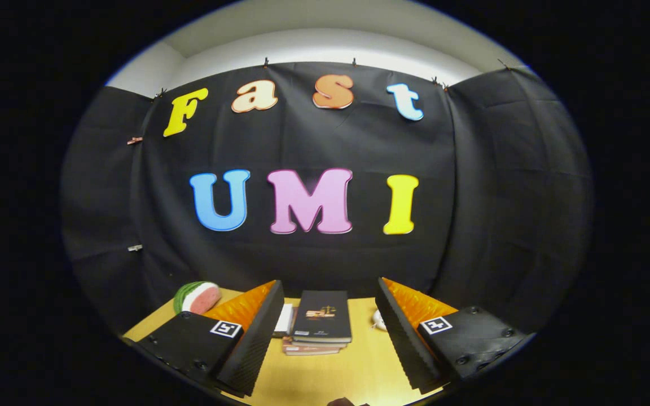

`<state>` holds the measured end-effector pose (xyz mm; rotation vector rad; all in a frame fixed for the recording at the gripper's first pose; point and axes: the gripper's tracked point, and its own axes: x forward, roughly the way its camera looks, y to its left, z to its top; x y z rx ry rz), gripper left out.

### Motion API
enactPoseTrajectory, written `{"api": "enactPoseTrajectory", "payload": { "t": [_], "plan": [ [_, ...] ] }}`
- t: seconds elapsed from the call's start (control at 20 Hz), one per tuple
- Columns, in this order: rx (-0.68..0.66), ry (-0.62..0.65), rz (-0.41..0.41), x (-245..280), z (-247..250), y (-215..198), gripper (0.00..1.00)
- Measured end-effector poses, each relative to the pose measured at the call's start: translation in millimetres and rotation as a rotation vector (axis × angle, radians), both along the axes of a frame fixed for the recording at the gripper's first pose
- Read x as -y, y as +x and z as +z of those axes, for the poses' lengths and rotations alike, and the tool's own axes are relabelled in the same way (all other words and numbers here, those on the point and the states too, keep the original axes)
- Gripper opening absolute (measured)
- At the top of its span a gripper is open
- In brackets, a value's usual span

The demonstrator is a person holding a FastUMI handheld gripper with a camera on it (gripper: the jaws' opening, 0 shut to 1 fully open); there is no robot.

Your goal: Open the storage box then place both shoes into the box .Put the left shoe in first, then the right shoe, with the right side of both shoes facing outward in a uniform manner.

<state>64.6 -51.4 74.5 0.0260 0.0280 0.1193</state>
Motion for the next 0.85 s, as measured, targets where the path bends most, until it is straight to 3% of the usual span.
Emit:
{"api": "enactPoseTrajectory", "payload": {
  "t": [0.15,0.4,0.85],
  "plan": [
    [0.04,-0.025,-0.013,13,-3,-11,0.98],
    [-0.001,-0.065,0.061,5,-25,-23,0.99],
    [0.031,-0.025,0.023,-18,-9,-49,0.96]
  ]
}}
